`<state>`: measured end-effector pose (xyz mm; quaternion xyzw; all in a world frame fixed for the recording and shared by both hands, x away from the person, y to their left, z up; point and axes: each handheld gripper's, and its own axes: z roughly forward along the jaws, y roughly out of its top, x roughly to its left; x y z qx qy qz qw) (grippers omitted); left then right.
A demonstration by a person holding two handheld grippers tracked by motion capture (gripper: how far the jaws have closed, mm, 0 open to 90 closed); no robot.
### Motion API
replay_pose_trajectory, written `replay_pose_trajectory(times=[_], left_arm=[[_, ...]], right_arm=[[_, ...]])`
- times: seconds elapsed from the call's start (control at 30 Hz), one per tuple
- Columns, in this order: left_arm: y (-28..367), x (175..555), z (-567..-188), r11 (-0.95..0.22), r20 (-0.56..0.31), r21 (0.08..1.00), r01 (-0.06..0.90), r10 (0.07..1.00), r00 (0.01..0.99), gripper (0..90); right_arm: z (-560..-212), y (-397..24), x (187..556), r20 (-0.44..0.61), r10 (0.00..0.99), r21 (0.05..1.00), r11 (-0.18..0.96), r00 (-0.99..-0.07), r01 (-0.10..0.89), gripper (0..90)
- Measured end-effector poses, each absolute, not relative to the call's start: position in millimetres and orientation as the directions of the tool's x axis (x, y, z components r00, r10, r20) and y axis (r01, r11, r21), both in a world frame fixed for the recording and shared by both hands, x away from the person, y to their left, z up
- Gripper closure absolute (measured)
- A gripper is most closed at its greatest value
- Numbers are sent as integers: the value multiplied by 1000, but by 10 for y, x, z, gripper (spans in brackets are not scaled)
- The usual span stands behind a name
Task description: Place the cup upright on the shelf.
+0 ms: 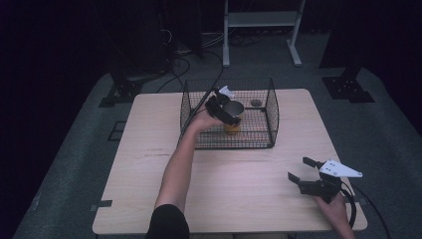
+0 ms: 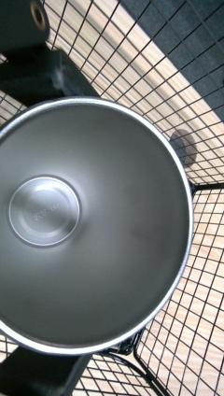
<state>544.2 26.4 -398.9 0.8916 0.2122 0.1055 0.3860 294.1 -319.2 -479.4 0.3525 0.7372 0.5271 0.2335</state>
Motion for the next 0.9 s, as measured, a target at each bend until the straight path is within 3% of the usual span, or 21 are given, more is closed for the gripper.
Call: replay_pose_trajectory(times=[0.9], left_arm=[[302,5346,-3735,-538,63,812,226,466,883,9]], right_arm=[[-4794,-3194,2940,31,765,942,193,-643,275,130]])
